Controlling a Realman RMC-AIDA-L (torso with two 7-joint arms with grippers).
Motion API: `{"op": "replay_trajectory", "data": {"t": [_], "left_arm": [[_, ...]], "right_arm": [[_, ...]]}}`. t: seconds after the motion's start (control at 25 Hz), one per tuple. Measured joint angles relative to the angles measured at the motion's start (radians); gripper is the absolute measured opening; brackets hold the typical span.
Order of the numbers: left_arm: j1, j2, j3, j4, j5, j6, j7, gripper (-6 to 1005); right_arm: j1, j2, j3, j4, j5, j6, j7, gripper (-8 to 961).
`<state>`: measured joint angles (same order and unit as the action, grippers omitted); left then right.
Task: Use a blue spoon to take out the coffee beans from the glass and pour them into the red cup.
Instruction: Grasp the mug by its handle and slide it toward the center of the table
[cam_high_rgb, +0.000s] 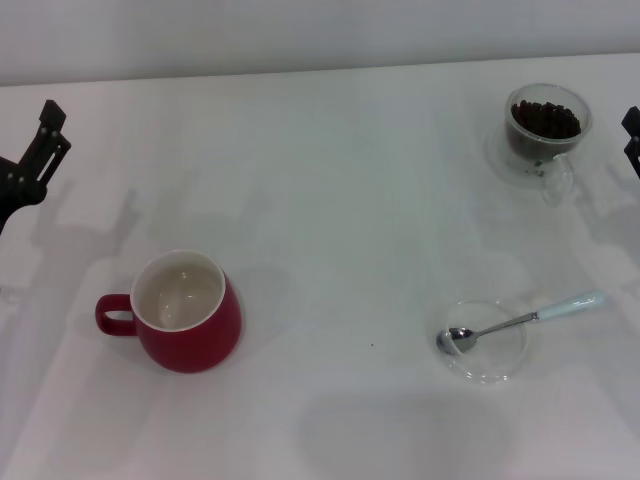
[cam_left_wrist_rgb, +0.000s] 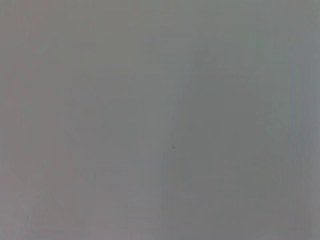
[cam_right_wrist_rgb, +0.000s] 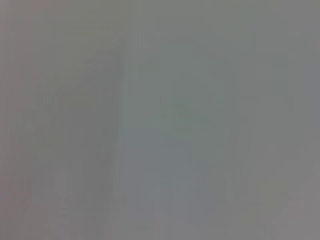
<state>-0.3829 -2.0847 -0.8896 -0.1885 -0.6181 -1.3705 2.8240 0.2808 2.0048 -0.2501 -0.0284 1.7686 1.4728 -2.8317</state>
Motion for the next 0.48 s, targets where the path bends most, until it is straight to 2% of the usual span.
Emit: {"op": "replay_trajectory", "data": {"t": [0.48], "left_arm": [[0.004, 0.000, 0.001, 0.000, 0.000, 0.002, -0.001, 876]], "right_arm": [[-0.003, 0.000, -0.003, 0.001, 0.000, -0.011, 0.000, 486]]}}
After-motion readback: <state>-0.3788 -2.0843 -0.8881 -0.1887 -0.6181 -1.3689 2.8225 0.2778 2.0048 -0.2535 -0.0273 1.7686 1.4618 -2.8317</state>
